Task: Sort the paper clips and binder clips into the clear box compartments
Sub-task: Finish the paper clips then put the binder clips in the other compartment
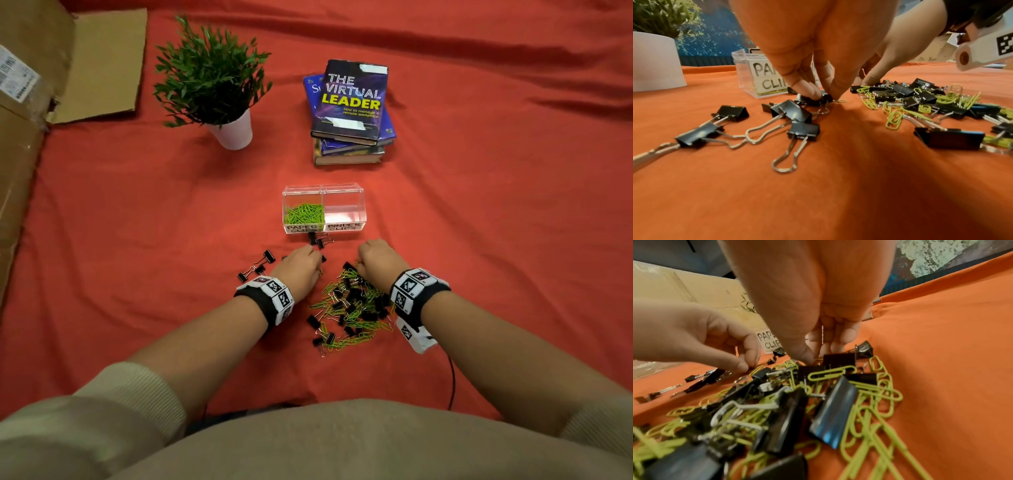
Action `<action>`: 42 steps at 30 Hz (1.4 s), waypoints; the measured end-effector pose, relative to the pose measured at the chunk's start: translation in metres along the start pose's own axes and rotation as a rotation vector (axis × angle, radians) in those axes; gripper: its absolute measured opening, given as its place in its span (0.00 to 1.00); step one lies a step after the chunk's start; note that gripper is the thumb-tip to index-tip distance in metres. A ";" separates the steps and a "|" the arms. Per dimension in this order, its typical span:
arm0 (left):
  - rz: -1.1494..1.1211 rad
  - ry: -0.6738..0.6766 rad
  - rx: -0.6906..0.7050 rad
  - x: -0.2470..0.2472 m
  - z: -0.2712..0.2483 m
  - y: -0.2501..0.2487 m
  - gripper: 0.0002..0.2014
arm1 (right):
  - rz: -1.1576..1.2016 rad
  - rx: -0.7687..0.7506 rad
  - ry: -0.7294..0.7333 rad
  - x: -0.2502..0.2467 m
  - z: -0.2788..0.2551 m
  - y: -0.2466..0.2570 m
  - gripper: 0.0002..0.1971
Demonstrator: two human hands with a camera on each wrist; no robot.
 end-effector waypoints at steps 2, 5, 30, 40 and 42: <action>-0.030 -0.003 -0.015 -0.002 0.000 0.001 0.09 | 0.034 0.015 0.003 0.002 -0.001 0.000 0.11; 0.008 -0.005 -0.018 -0.001 -0.001 0.004 0.11 | 0.075 0.030 -0.012 0.000 -0.002 -0.001 0.12; -0.444 -0.154 -0.382 -0.011 -0.010 -0.002 0.08 | 0.000 0.013 -0.034 0.003 -0.004 0.007 0.11; -0.201 0.092 -0.351 0.018 -0.020 -0.015 0.08 | 0.970 0.466 -0.041 -0.010 -0.008 -0.024 0.14; -0.164 0.097 -0.318 0.022 -0.021 -0.019 0.09 | 1.116 0.498 0.001 -0.013 -0.010 -0.019 0.12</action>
Point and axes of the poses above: each hand's wrist, its own z-axis towards the middle knuckle, its own x-axis out of the palm, y = z × x, the point moved 6 cm from there along z, towards the middle knuckle, and after that the axes turned 8 degrees about -y, right-handed, at the moved point
